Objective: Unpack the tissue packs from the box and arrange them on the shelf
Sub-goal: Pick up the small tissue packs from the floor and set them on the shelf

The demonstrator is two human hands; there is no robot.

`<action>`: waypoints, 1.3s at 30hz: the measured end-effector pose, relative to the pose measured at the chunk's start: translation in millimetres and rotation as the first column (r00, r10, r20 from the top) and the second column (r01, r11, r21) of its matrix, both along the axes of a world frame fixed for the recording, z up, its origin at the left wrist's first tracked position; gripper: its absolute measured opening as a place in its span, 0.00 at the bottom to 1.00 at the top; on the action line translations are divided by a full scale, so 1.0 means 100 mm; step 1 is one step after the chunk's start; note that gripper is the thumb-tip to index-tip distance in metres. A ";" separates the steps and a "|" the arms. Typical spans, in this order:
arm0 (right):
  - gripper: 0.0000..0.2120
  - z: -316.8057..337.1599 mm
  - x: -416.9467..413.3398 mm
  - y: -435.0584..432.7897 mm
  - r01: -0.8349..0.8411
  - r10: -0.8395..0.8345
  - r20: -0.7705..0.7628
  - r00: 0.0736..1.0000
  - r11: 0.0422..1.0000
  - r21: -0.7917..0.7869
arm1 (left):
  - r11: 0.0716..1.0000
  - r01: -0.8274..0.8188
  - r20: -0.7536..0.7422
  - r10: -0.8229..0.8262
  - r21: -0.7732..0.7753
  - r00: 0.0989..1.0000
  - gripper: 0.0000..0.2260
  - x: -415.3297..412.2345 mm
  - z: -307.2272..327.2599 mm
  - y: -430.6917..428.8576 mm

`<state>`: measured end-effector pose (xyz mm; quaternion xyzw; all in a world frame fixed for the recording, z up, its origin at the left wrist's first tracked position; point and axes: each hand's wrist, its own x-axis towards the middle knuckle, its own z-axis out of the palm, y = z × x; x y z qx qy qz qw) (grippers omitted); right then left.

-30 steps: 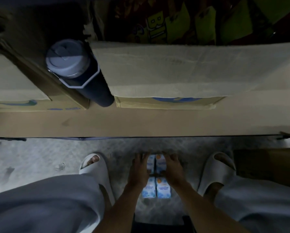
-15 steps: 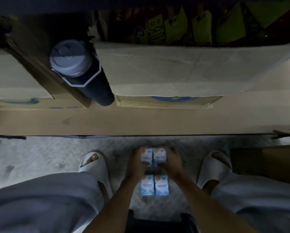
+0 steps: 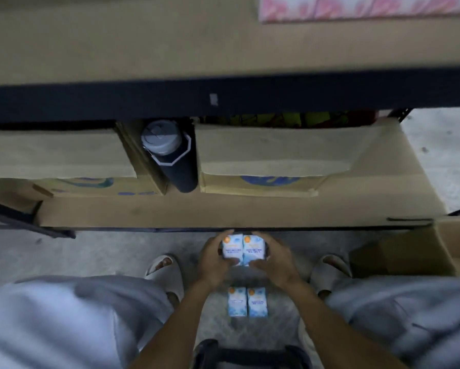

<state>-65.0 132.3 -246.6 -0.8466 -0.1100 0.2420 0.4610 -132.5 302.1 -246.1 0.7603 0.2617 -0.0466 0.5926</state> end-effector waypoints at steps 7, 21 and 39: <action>0.32 0.82 -0.08 -0.02 0.013 -0.042 0.194 0.980 0.988 0.152 | 0.999 -0.031 0.201 0.032 -0.005 0.979 0.28 -0.09 0.86 0.01; 0.34 2.79 -0.21 0.25 -0.164 -0.023 0.612 0.790 0.955 0.247 | 0.977 -0.092 0.627 -0.049 0.190 0.777 0.32 -0.31 2.73 0.33; 0.44 3.91 0.71 0.90 -0.172 0.068 0.632 0.772 0.979 0.105 | 0.924 -0.178 0.580 -0.056 0.339 0.813 0.29 0.56 3.88 0.96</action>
